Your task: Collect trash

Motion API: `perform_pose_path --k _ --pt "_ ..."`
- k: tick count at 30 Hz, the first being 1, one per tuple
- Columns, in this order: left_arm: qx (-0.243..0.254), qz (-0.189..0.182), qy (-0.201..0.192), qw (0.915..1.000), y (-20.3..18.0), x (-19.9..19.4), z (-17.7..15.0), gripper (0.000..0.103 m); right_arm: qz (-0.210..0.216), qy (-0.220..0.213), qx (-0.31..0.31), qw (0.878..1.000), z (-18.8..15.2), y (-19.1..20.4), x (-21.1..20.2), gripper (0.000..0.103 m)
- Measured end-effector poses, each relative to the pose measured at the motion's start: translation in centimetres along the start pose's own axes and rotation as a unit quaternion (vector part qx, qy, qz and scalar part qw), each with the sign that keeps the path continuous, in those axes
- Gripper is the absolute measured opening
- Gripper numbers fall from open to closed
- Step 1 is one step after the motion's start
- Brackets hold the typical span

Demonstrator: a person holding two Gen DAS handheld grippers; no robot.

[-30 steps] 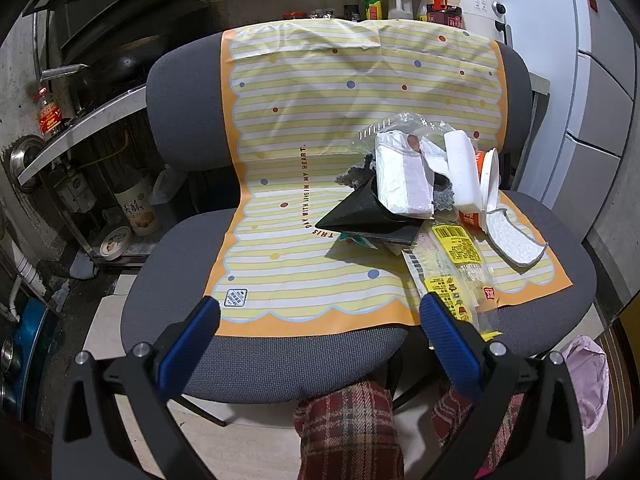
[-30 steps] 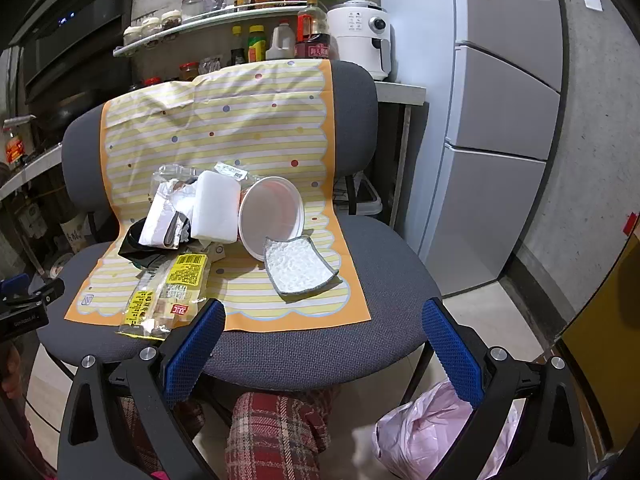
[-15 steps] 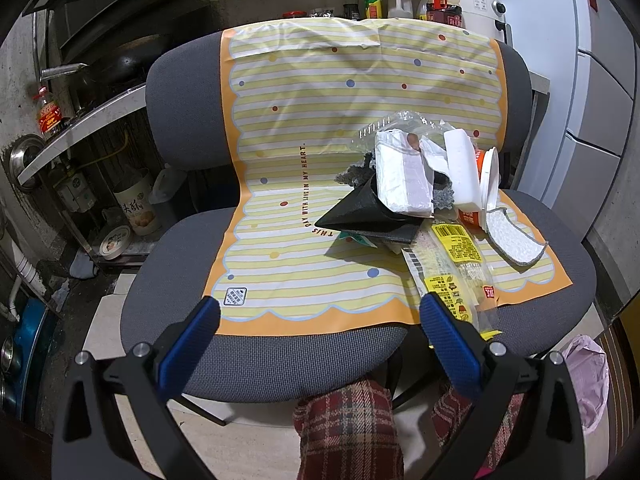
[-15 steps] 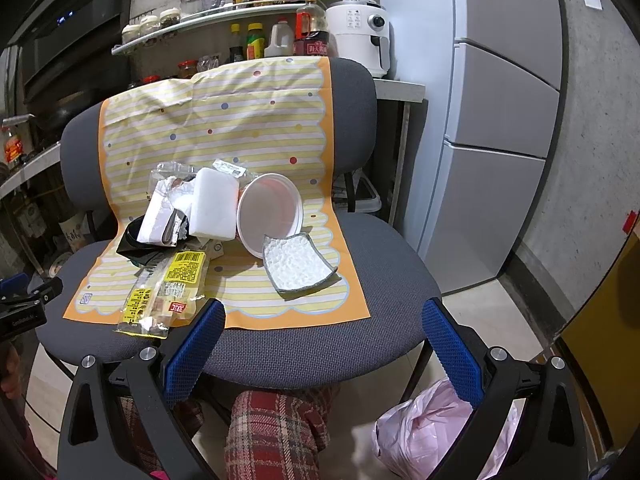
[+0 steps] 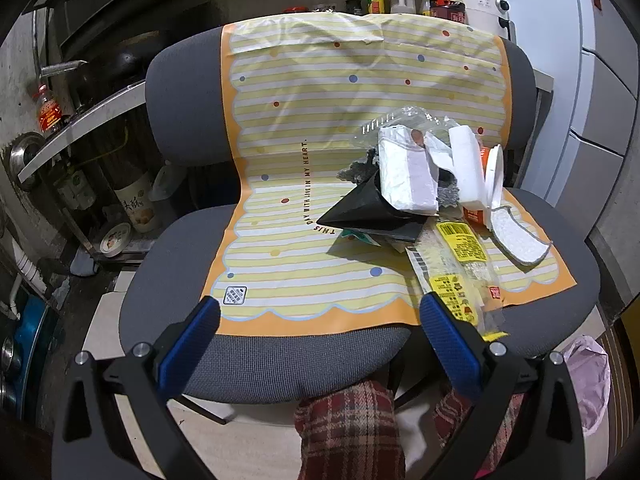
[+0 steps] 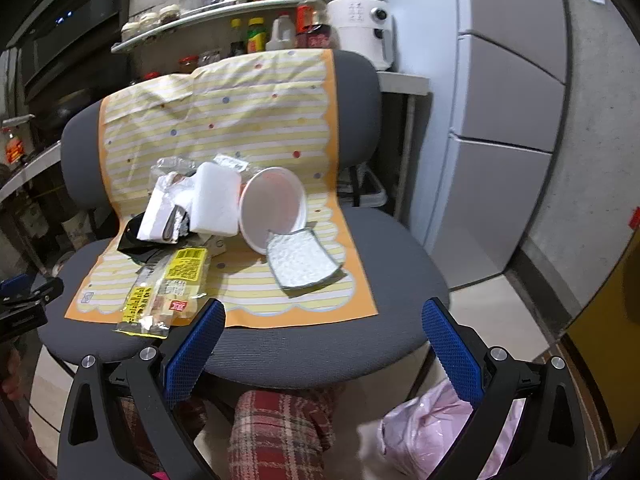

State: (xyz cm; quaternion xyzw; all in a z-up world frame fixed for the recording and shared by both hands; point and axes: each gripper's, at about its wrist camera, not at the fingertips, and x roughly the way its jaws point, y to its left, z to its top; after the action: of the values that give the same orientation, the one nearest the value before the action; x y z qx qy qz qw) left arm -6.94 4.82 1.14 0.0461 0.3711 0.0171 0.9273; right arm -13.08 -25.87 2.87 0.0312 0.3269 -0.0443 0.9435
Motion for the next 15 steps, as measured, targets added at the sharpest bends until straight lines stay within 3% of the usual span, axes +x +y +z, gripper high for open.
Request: perform_pose_path --k 10,15 --pt "-0.012 0.018 0.028 0.9994 1.4 4.4 0.2 0.097 0.039 -0.007 -0.05 0.998 2.0 3.4 4.9 0.097" --pt "-0.025 0.017 0.037 0.9989 2.3 6.2 1.0 0.097 0.085 0.001 -0.043 0.995 3.7 4.4 7.8 0.097"
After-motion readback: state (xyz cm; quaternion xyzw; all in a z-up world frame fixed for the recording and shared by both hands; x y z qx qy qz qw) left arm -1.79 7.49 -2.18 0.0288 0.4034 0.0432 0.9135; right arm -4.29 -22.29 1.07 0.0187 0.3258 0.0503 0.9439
